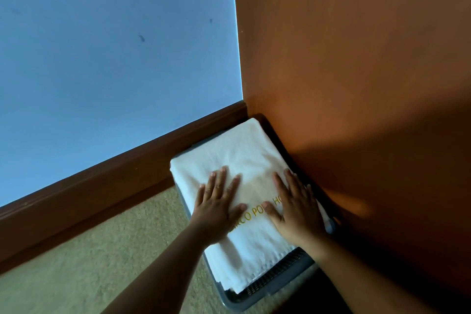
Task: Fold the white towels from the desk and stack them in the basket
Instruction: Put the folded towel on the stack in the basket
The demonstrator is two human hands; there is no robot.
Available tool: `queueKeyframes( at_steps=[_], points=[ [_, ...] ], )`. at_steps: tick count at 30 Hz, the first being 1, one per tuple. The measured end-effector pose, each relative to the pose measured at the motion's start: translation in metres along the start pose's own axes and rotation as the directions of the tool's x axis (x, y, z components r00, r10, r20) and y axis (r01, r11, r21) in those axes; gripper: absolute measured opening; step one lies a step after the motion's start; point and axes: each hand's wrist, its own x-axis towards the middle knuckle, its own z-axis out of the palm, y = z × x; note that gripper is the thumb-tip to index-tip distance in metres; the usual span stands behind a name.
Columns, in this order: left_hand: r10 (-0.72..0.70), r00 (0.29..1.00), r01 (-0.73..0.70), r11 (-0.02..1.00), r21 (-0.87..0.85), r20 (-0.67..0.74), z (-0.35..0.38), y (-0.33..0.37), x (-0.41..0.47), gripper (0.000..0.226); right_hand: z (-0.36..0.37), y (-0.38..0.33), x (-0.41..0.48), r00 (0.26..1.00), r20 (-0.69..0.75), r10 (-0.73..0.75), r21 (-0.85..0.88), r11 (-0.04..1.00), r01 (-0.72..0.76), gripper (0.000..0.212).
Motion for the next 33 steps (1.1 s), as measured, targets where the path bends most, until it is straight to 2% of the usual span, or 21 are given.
queueKeyframes(
  at_steps=[9,13,20,23,27,28,31,33],
  points=[
    [0.019,0.994,-0.025,0.998,0.054,0.110,-0.002,-0.001,-0.047,0.114,0.000,-0.003,-0.002,1.000,0.022,0.007,-0.005,1.000,-0.007,0.088],
    [-0.020,0.990,0.014,0.999,0.046,0.139,0.006,-0.002,-0.071,0.120,0.001,-0.002,-0.012,1.000,0.009,0.017,-0.001,1.000,-0.017,0.096],
    [-0.076,0.984,0.061,0.994,0.093,0.164,0.016,0.001,-0.114,0.097,0.005,-0.008,-0.068,0.996,0.047,0.072,0.012,0.997,-0.072,0.103],
    [-0.045,0.975,0.021,0.994,0.111,0.217,0.011,0.000,-0.132,0.089,0.000,-0.016,-0.093,0.987,0.090,0.136,0.056,0.988,-0.141,0.099],
    [0.001,0.955,-0.018,0.998,0.056,0.296,-0.005,-0.011,-0.172,0.110,-0.015,-0.035,-0.126,0.974,0.121,0.192,0.114,0.972,-0.206,0.089],
    [0.008,0.951,-0.026,0.998,0.052,0.310,-0.009,-0.019,-0.183,0.106,-0.019,-0.045,-0.136,0.973,0.116,0.198,0.116,0.971,-0.211,0.083],
    [0.017,0.956,-0.031,0.999,0.044,0.293,-0.027,-0.050,-0.211,0.072,-0.029,-0.082,-0.171,0.976,0.084,0.203,0.148,0.966,-0.213,0.071],
    [0.023,0.966,-0.030,0.999,0.026,0.256,-0.047,-0.067,-0.224,0.065,-0.036,-0.106,-0.198,0.975,0.107,0.197,0.219,0.952,-0.216,0.068]
  ],
)
